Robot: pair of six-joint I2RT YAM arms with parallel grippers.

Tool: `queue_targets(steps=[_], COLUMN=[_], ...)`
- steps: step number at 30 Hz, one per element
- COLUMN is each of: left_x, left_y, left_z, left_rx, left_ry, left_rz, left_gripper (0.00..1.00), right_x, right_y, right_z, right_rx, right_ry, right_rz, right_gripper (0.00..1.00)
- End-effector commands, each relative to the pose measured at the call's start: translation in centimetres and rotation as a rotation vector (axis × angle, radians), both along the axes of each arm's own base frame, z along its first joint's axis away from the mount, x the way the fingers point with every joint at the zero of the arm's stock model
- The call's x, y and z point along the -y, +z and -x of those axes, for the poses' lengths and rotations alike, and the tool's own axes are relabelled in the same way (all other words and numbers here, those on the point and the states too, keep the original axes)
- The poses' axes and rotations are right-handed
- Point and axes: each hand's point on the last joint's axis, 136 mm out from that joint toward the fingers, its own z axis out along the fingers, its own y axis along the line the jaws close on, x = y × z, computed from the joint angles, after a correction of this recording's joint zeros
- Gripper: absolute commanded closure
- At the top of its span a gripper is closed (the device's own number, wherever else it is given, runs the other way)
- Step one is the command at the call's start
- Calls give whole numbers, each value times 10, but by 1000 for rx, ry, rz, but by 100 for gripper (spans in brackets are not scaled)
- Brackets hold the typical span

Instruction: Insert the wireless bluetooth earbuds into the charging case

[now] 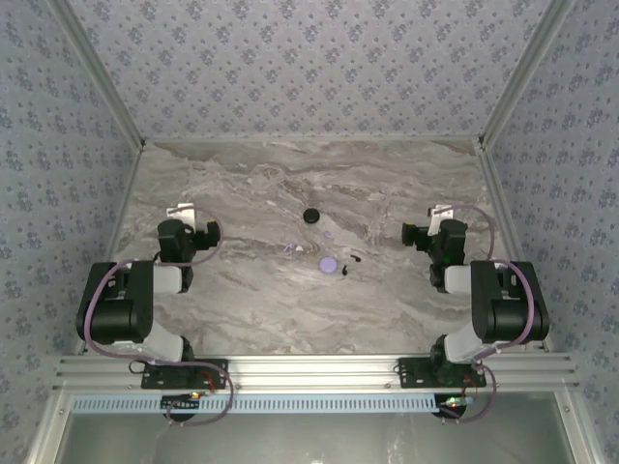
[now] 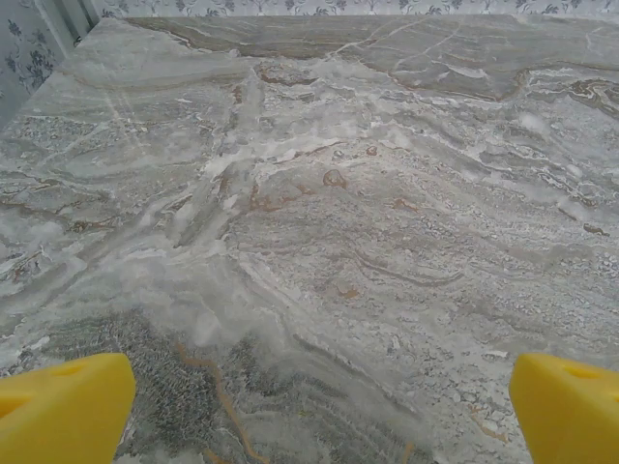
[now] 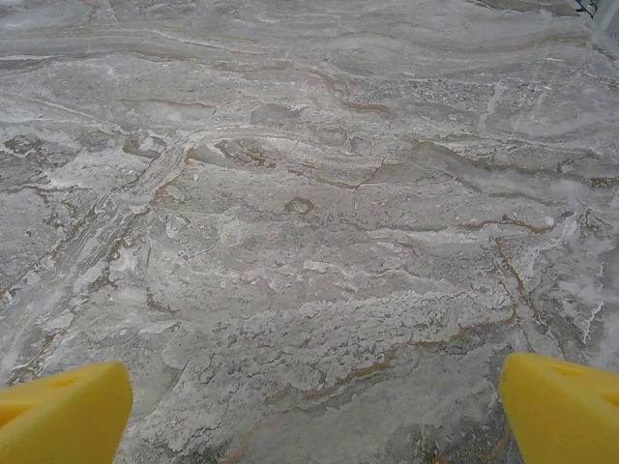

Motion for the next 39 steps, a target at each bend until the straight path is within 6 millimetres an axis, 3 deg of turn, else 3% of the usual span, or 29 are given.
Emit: queue_targets(steps=[1, 26, 34, 39], left_x=[-2, -2, -11, -4], left_y=[7, 8, 37, 59], left_z=[-6, -6, 9, 22], left_rx=[19, 23, 46, -75], left_ry=[10, 11, 79, 106], left_rz=[7, 8, 22, 159], left_gripper=[1, 1, 1, 1], right_x=[3, 6, 12, -8], right_y=[10, 12, 36, 44], right_z=[-7, -7, -5, 6], right_rx=[32, 25, -70, -219], right_ry=[-10, -26, -108, -73], right_rz=[18, 21, 11, -98], right_gripper=[0, 0, 0, 0])
